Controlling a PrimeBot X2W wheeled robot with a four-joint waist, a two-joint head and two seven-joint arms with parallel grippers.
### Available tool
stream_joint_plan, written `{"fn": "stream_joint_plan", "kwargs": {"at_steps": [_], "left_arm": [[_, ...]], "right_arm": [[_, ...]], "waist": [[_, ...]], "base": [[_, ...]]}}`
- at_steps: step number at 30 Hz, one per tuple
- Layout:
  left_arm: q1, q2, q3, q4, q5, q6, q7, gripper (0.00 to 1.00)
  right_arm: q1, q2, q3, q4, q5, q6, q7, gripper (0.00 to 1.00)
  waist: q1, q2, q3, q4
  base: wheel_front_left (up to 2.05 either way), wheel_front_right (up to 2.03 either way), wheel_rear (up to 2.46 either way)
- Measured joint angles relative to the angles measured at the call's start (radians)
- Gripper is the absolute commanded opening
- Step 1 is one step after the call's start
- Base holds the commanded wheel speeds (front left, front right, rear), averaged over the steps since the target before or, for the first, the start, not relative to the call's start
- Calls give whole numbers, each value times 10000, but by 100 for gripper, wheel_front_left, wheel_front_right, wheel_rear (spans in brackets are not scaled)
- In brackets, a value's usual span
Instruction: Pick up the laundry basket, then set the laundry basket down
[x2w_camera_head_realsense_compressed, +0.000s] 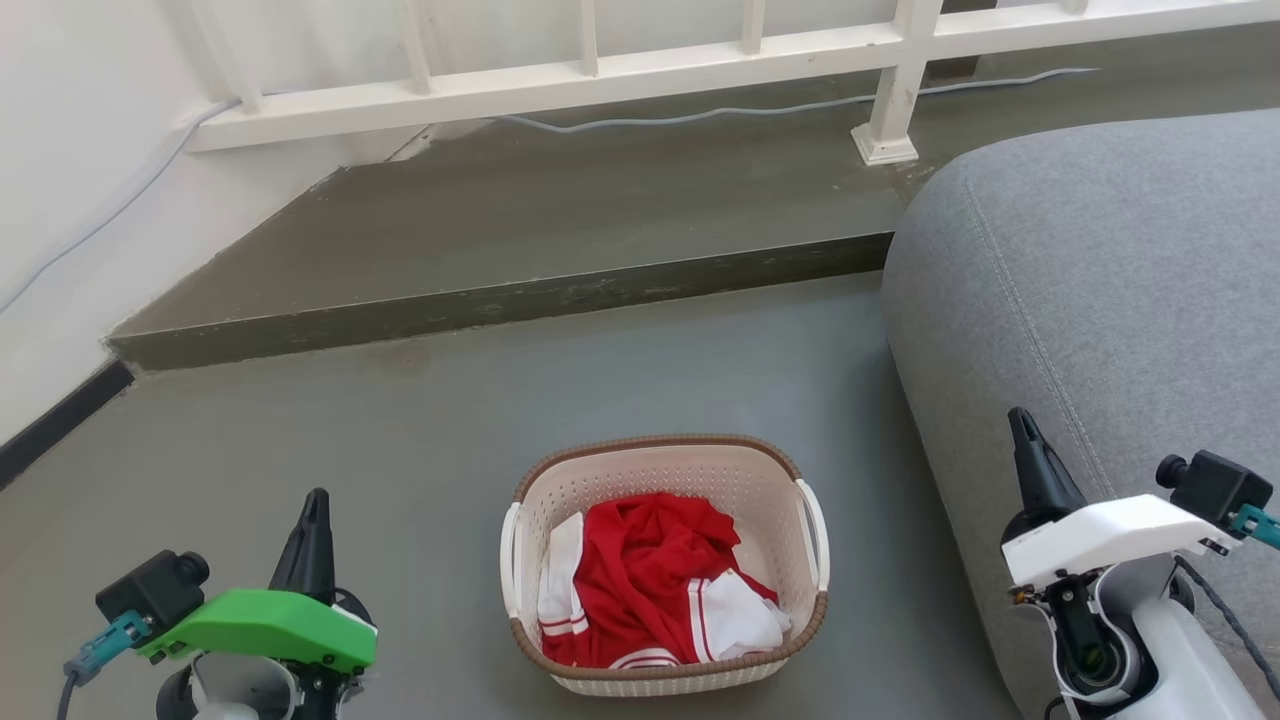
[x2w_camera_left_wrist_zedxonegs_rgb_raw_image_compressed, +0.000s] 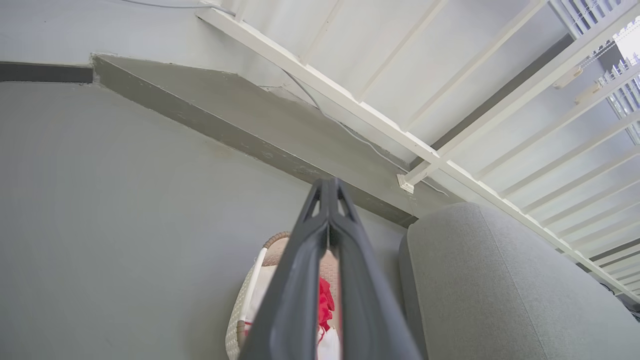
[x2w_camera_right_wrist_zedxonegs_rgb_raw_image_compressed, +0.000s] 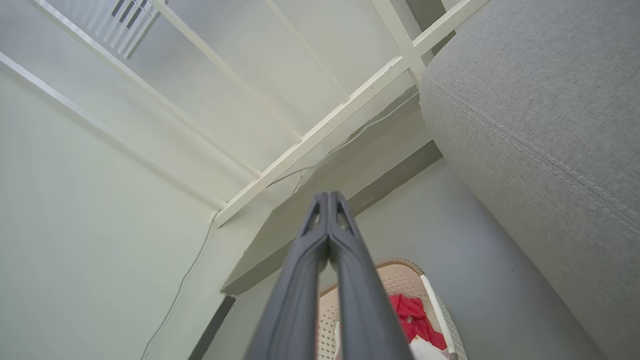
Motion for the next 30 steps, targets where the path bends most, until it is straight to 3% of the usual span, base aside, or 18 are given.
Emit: {"fn": "stream_joint_plan", "kwargs": {"at_steps": [30], "left_arm": [[-12, -21, 825, -2, -3666, -307, 1129, 0]], "right_arm": [[-4, 336, -1321, 8, 3597, 395, 1112, 0]], "waist": [[1, 0, -96, 82]], "base": [[0, 0, 0]]}}
